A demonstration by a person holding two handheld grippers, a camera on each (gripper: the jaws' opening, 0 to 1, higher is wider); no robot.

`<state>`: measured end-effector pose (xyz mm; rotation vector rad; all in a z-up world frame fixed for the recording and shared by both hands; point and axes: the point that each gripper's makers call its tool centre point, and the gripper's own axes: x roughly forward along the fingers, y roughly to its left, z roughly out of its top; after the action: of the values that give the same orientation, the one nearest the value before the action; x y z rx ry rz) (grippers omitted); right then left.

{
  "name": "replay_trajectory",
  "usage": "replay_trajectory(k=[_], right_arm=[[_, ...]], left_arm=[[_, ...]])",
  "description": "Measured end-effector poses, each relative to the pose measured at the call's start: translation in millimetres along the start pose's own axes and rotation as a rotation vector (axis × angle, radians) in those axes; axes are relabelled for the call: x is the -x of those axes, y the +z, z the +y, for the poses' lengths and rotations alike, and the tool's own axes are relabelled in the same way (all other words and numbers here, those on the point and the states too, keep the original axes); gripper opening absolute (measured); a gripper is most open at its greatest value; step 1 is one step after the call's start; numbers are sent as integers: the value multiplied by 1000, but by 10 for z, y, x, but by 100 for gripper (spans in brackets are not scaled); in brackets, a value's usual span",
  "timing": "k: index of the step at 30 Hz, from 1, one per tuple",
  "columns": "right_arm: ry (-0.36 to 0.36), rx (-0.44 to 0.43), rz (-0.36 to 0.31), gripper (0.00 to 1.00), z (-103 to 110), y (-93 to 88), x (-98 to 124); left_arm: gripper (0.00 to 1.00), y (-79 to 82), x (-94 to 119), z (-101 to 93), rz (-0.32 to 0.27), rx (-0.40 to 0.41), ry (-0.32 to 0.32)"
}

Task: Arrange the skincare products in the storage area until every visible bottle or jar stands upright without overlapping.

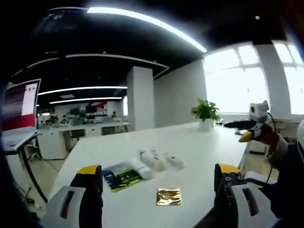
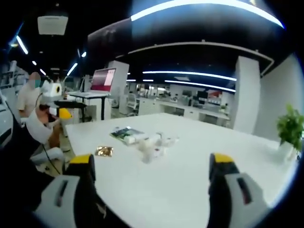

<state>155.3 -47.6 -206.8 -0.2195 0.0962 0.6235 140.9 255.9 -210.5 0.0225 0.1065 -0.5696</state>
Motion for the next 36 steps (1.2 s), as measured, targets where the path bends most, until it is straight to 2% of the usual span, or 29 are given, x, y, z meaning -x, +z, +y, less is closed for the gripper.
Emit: replay_trajectory(k=[18, 21, 26, 31, 36], right_arm=[[77, 8, 69, 100, 79, 28, -449], [89, 6, 78, 98, 92, 31, -498], [89, 22, 97, 98, 105, 84, -585], [102, 32, 82, 98, 174, 172, -631], [107, 40, 79, 98, 203, 180, -645]], left_arm=[[99, 25, 109, -45, 3, -17, 0], [99, 101, 149, -55, -35, -41, 22], [99, 109, 154, -73, -36, -47, 18], [99, 90, 165, -50, -30, -45, 23], [99, 134, 209, -41, -43, -51, 28]])
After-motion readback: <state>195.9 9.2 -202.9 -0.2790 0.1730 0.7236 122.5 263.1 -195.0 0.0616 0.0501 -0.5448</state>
